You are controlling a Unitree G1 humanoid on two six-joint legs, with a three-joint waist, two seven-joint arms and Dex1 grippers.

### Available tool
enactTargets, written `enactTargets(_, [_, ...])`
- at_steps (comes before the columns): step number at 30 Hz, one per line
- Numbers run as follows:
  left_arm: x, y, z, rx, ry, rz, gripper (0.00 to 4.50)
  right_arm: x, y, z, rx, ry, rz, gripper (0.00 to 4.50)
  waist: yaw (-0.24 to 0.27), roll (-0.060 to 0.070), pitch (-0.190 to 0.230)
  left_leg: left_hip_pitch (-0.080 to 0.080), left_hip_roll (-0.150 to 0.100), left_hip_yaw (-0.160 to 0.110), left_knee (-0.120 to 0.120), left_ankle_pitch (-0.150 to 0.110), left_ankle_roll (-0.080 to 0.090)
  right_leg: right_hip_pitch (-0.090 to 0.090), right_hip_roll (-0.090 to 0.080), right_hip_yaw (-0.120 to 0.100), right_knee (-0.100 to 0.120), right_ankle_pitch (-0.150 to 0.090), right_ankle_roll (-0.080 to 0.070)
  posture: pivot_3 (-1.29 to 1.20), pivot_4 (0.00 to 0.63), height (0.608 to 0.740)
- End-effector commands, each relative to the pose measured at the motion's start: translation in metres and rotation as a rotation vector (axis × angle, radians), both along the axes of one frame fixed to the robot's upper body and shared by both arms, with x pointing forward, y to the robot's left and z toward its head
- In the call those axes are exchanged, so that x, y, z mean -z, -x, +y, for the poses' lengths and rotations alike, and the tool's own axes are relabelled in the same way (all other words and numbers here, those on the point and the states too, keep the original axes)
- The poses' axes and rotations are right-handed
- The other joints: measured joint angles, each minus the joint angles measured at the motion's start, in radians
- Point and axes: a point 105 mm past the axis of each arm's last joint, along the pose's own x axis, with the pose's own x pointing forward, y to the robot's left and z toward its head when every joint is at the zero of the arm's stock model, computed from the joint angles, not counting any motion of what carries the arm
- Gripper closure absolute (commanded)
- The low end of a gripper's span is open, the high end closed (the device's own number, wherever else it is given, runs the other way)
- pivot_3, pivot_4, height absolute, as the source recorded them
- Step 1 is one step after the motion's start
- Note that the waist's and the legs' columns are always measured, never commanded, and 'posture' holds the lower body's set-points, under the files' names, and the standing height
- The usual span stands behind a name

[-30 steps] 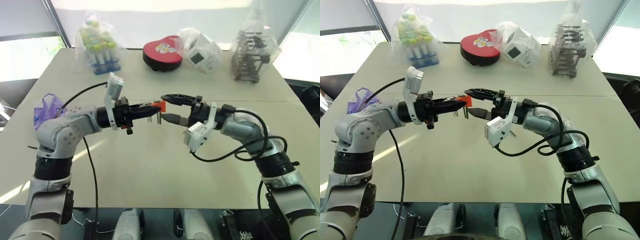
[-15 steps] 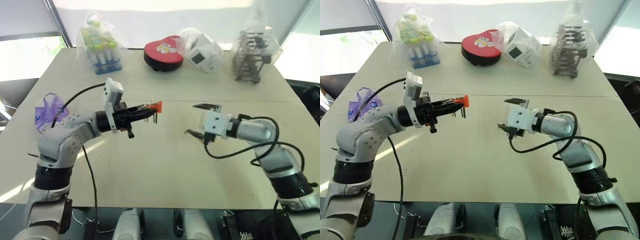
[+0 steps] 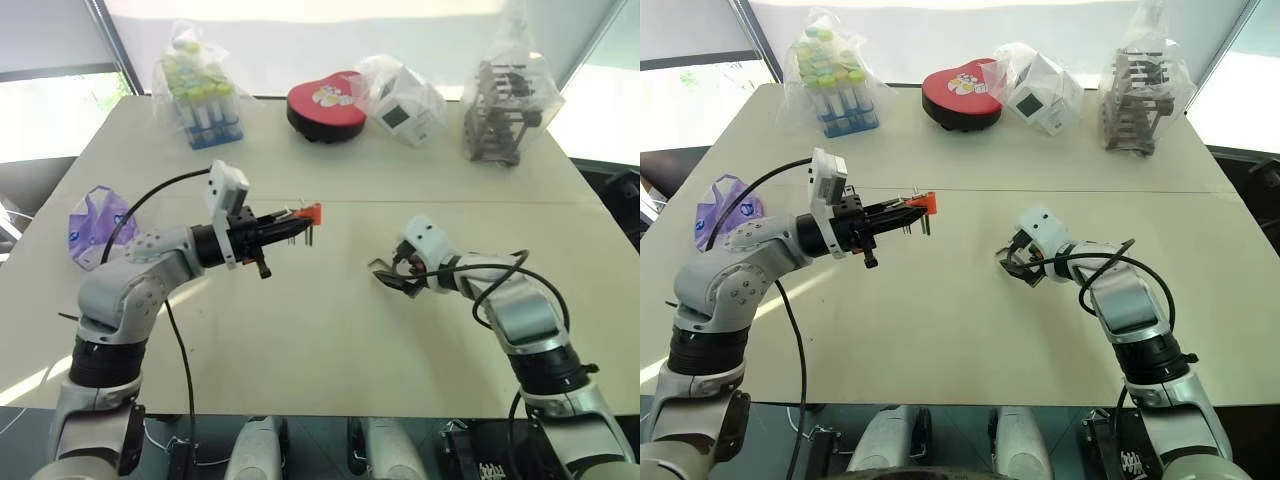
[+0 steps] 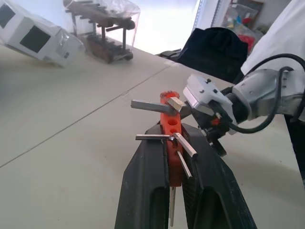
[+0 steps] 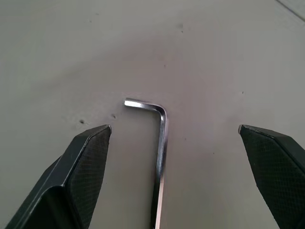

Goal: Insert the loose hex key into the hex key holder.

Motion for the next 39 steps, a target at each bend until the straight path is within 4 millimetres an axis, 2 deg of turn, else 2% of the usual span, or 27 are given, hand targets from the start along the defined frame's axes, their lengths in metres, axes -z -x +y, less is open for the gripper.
enactTargets(1, [-0.012,0.007,-0.001,0.008,0.001,-0.066,4.5,0.003,-0.006,-0.005,0.038,-0.005,0.002,0.06,0.0,0.0,0.0,0.0,0.0,0.0,0.0,0.0,0.0,0.0,0.0,0.0,0.0,0.0,0.0,0.0,0.15,0.74])
enactTargets(4, [-0.01,0.009,-0.002,0.01,-0.004,-0.063,4.5,0.01,-0.008,-0.008,0.062,-0.016,0.028,0.94,-0.001,0.0,0.0,0.0,0.0,0.0,0.0,0.0,0.0,0.0,0.0,0.0,0.0,0.0,0.0,0.0,0.15,0.74])
enactTargets(11, [-0.008,0.012,-0.002,0.009,-0.012,-0.058,4.5,0.016,-0.007,-0.006,0.089,-0.081,0.1,4.46,0.001,-0.001,-0.001,0.001,0.0,0.0,0.0,0.0,0.0,0.001,0.0,0.0,0.0,0.0,0.0,0.0,0.15,0.74])
enactTargets(14, [-0.008,0.012,-0.002,0.008,-0.018,-0.058,4.5,0.01,-0.006,-0.004,0.109,-0.121,0.116,4.46,0.001,-0.001,-0.001,0.001,0.0,0.0,0.0,0.0,0.0,0.001,0.0,0.0,0.0,0.0,0.0,0.0,0.15,0.74])
enactTargets(16, [-0.007,0.011,-0.002,0.007,-0.023,-0.06,4.5,-0.003,-0.008,0.0,0.111,-0.174,0.08,4.46,0.002,-0.001,-0.001,0.001,0.0,0.0,0.0,0.0,0.0,0.001,0.0,0.0,0.0,0.0,0.0,0.0,0.15,0.74])
enactTargets(19, [-0.006,0.008,-0.003,0.005,-0.023,-0.059,4.5,-0.063,-0.02,0.019,0.048,-0.315,-0.276,4.46,0.0,-0.001,0.0,0.0,0.0,0.0,0.0,0.0,0.0,0.0,0.0,0.0,0.0,0.0,0.0,0.0,0.15,0.74])
enactTargets(22, [-0.007,0.005,-0.006,0.007,-0.021,-0.062,4.5,-0.119,-0.016,0.032,-0.004,-0.426,-0.617,4.46,-0.003,0.0,0.0,-0.003,0.0,-0.001,0.0,0.0,0.0,-0.003,0.001,0.0,0.0,0.0,0.001,0.0,0.15,0.74])
enactTargets(26, [-0.009,0.003,-0.011,0.023,-0.02,-0.069,4.5,-0.146,-0.006,0.05,-0.062,-0.451,-0.854,4.46,-0.002,0.0,0.0,-0.007,0.0,-0.001,0.0,0.0,0.0,-0.006,0.001,0.0,0.0,0.0,0.001,0.0,0.15,0.74])
enactTargets(28, [-0.009,-0.001,-0.015,0.031,-0.022,-0.072,4.5,-0.166,0.004,0.06,-0.076,-0.571,-0.957,4.46,-0.001,0.0,0.0,-0.007,0.0,-0.001,0.0,0.0,0.0,-0.006,0.001,0.0,0.0,0.0,0.001,0.0,0.15,0.74])
enactTargets(31, [-0.01,-0.003,-0.018,0.042,-0.023,-0.078,4.5,-0.178,0.014,0.072,-0.112,-0.693,-0.998,4.46,-0.002,0.0,0.0,-0.008,0.0,-0.001,0.0,0.0,0.0,-0.007,0.001,0.0,0.0,0.0,0.001,0.0,0.15,0.74])
enactTargets(39, [-0.015,-0.009,-0.023,0.058,-0.025,-0.11,4.5,-0.179,0.027,0.092,-0.134,-0.922,-0.915,4.46,-0.001,0.0,0.0,-0.008,0.0,-0.001,0.001,0.0,0.0,-0.007,0.001,0.0,0.001,0.0,0.001,0.0,0.15,0.74])
